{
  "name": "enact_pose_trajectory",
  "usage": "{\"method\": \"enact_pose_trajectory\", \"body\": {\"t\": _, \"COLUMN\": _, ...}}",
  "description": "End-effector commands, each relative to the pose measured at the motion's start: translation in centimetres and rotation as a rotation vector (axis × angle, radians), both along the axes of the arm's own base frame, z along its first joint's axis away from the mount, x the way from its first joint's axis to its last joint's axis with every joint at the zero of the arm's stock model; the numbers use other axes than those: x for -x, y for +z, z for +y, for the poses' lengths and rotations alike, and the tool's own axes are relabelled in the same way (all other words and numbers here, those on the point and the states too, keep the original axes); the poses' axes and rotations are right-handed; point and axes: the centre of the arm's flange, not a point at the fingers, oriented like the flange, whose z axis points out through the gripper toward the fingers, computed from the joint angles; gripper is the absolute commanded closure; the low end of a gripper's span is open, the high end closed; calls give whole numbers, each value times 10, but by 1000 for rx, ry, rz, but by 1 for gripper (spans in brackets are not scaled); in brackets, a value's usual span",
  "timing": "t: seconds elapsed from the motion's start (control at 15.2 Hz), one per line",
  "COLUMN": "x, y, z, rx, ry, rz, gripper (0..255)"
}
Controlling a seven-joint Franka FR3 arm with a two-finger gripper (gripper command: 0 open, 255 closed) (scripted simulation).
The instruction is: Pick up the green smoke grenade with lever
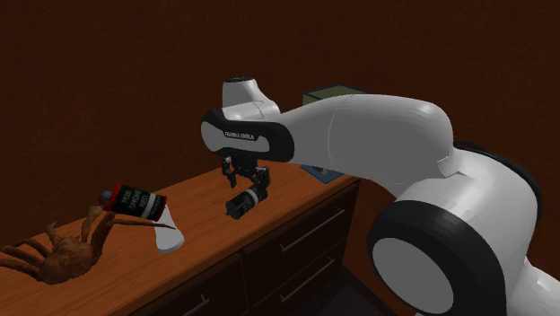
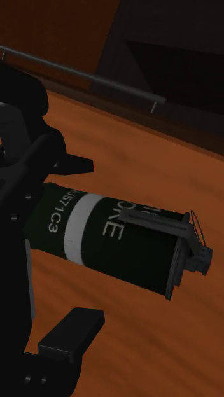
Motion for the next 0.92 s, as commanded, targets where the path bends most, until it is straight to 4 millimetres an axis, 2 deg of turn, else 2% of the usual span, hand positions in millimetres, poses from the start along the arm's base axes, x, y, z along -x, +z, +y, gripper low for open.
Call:
{"method": "enact_pose_trajectory", "body": {"t": 0.0, "x": -9, "y": -9, "z": -6, "rx": -12, "ry": -60, "rz": 5, "gripper": 0}}
{"method": "enact_pose_trajectory", "body": {"t": 0.4, "x": -9, "y": -41, "z": -6, "rx": -12, "ry": -60, "rz": 5, "gripper": 0}}
{"method": "enact_pose_trajectory", "body": {"t": 0.53, "x": -9, "y": -44, "z": -6, "rx": -12, "ry": -60, "rz": 5, "gripper": 0}}
{"method": "enact_pose_trajectory", "body": {"t": 0.59, "x": -9, "y": -44, "z": -6, "rx": -12, "ry": -60, "rz": 5, "gripper": 255}}
{"method": "enact_pose_trajectory", "body": {"t": 0.86, "x": -8, "y": -44, "z": -6, "rx": -12, "ry": -60, "rz": 5, "gripper": 255}}
